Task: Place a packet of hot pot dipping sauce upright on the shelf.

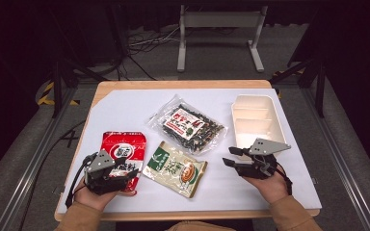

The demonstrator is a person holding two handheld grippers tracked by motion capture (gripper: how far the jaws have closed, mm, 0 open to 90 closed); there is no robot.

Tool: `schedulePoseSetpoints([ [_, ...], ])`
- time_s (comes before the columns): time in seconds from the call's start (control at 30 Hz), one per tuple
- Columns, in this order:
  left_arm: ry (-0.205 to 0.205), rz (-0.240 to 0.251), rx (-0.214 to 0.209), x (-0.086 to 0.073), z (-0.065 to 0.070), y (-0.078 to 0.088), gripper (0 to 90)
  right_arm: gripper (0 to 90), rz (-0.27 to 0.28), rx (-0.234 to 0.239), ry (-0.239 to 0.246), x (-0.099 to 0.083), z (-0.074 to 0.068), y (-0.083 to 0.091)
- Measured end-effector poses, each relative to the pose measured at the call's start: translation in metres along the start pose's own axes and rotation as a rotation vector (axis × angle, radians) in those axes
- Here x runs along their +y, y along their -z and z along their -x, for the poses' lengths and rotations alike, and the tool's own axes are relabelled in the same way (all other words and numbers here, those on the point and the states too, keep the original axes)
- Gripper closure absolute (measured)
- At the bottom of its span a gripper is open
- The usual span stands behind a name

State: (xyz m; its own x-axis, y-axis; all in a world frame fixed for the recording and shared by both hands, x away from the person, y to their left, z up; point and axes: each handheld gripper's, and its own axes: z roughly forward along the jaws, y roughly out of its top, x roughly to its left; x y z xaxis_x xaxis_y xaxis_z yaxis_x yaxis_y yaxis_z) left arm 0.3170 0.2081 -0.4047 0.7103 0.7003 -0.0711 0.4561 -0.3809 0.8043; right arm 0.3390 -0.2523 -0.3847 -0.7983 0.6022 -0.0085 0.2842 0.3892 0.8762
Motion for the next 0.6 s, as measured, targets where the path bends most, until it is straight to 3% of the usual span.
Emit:
schedulePoseSetpoints([
  [0.03,0.017,0.000,-0.009,0.001,0.000,0.000,35.2,51.6,0.002,0.000,-0.001,0.000,0.000,0.000],
  [0.27,-0.001,-0.032,-0.029,0.008,0.002,-0.003,37.1,48.1,-0.003,0.015,0.034,-0.001,-0.005,-0.001],
  [0.4,-0.010,-0.074,-0.043,0.014,0.004,-0.008,38.4,46.4,-0.006,0.007,0.030,-0.002,-0.005,-0.002],
  [0.5,0.001,-0.073,-0.060,0.016,0.003,-0.010,38.2,45.9,-0.006,0.007,0.029,-0.002,-0.006,-0.001],
  [0.6,0.014,-0.085,-0.062,0.022,0.002,-0.013,36.8,44.6,0.006,0.039,0.020,-0.002,-0.007,-0.001],
])
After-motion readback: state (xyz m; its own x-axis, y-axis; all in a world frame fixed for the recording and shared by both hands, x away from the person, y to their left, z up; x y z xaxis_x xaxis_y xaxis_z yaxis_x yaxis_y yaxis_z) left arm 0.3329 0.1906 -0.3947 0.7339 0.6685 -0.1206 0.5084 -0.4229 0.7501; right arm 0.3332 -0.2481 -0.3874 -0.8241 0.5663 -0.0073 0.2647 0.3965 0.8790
